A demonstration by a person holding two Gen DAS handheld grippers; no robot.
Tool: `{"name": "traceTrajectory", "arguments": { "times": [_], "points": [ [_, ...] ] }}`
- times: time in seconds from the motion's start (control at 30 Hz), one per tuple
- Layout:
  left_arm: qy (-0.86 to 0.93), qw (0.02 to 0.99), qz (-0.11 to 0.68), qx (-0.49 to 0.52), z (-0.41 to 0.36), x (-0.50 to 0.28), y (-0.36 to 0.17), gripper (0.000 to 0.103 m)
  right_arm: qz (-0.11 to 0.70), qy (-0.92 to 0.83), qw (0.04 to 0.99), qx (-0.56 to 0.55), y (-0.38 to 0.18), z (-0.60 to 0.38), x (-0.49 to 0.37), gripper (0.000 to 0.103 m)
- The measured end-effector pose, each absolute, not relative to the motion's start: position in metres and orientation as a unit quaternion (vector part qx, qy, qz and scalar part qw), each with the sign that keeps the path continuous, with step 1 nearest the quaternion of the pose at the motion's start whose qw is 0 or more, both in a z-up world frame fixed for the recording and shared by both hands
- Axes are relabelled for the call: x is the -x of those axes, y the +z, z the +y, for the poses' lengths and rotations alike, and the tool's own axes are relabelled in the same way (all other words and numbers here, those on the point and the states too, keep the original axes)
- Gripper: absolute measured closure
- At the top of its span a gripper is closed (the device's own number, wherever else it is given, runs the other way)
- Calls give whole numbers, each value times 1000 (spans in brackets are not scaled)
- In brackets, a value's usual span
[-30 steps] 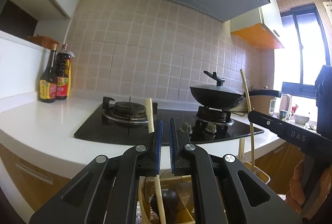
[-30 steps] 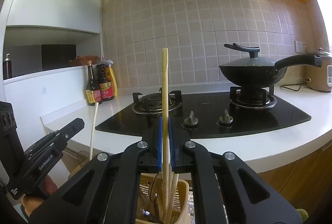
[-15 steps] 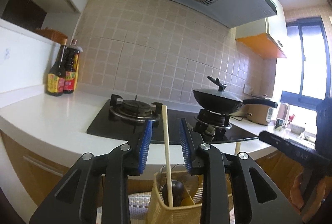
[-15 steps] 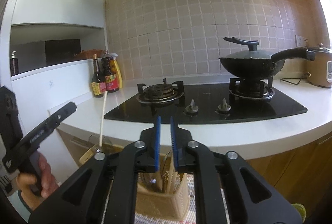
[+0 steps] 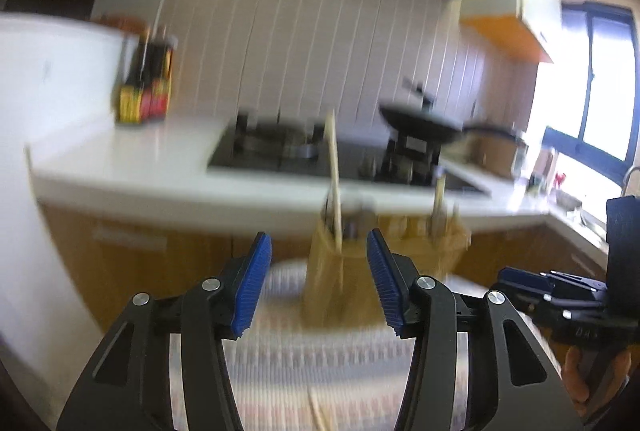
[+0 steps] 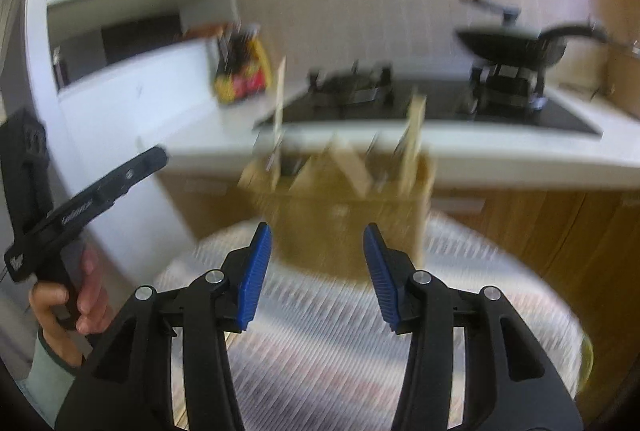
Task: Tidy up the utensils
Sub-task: 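Grasp a wooden chopstick with the left tool while the right tool grasps another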
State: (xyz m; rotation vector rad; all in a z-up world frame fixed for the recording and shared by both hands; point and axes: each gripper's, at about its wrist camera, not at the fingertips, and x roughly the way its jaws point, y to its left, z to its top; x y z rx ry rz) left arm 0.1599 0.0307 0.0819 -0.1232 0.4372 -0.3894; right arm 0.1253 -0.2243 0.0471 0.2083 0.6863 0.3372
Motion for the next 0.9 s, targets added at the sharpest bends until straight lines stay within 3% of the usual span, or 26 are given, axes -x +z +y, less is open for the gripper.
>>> {"name": "traceTrajectory", "arguments": {
  "times": [0.23,0.37,0.43,0.6,0.9],
  "points": [
    [-186,915,357,30,40,-136,16,56,441,204,865,-126,-21,-165,-60,59],
    [-197,895,400,19,41,-118,-15,59,482,226,833,-153,-49,-134,-31,67],
    [-209,887,411,29,43,-113,-24,65,484,224,833,-145,-53,-122,-23,67],
    [-212,876,428,62,53,-104,-43,69,478,204,851,-75,-58,-91,-3,76],
    [-202,875,432,81,60,-98,-46,69,463,161,871,19,-58,-56,9,78]
  ]
}}
